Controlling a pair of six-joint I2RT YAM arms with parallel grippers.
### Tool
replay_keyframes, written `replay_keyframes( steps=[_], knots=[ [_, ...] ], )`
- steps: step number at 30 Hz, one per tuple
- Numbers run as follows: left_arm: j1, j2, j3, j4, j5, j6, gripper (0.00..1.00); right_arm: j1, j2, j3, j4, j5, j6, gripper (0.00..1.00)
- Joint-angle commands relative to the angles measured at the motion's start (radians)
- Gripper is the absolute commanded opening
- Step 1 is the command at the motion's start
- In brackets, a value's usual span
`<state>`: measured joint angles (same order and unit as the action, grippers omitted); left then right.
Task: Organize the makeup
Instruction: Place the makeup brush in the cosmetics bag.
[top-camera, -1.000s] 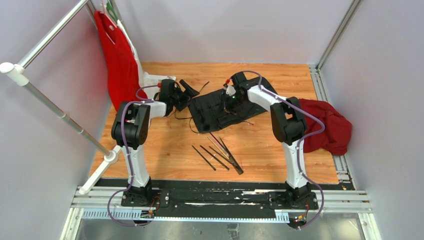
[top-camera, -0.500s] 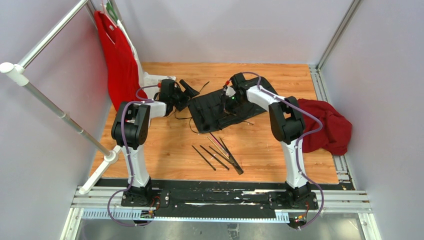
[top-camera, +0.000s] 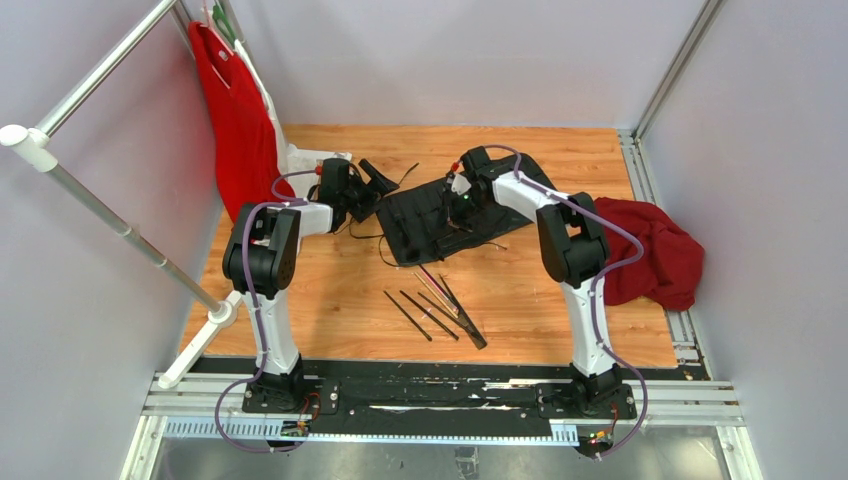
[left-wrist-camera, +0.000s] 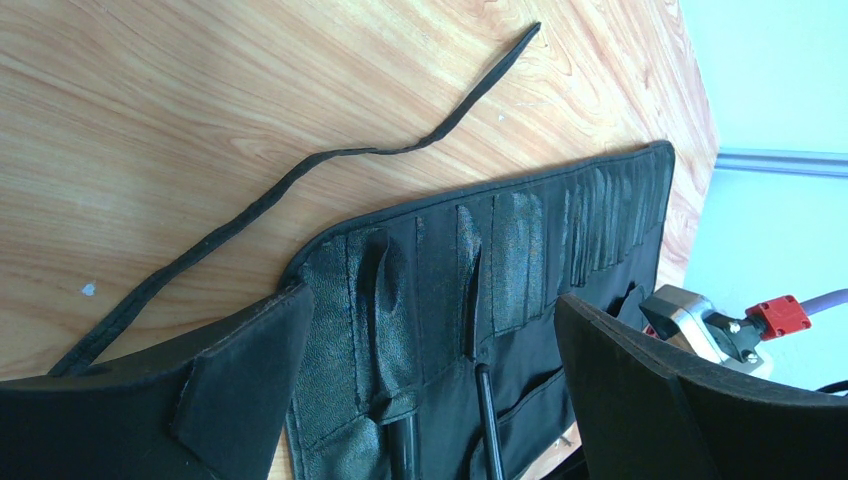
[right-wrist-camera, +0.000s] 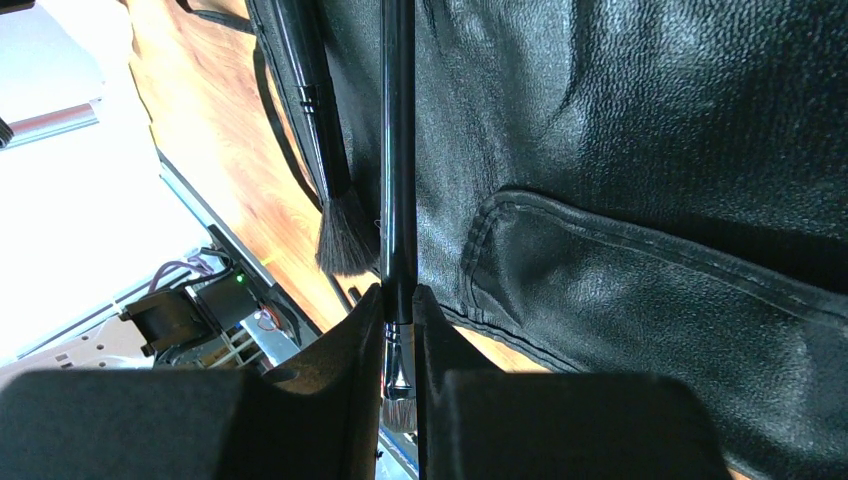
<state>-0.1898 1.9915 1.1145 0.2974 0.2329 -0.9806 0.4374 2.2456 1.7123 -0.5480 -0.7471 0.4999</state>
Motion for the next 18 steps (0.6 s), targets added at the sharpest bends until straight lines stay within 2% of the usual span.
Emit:
replay_keyframes(
  steps=[1, 18],
  knots=[
    [0.01, 0.046, -0.032, -0.15, -0.015, 0.015, 0.98, -0.015, 0.023, 0.009, -0.021, 0.002, -0.013, 0.01],
    [0.01, 0.049, -0.036, -0.15, -0.015, 0.017, 0.98, -0.012, 0.055, 0.025, -0.02, -0.002, -0.014, 0.01]
  ],
)
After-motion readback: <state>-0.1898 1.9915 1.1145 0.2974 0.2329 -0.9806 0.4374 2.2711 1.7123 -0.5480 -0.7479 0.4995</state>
